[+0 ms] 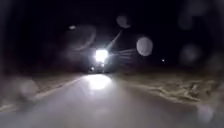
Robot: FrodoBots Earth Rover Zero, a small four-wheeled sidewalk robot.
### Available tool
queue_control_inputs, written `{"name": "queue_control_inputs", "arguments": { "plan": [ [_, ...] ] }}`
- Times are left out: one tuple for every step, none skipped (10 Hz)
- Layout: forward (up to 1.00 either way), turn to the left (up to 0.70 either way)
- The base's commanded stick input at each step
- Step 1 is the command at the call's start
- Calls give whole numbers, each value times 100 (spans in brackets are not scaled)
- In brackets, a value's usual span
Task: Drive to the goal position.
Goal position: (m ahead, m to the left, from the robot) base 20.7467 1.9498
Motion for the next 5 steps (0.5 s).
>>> {"name": "queue_control_inputs", "arguments": {
  "plan": [
    [85, 19],
    [85, 18],
    [85, 17],
    [85, 15],
    [85, 13]
  ]
}}
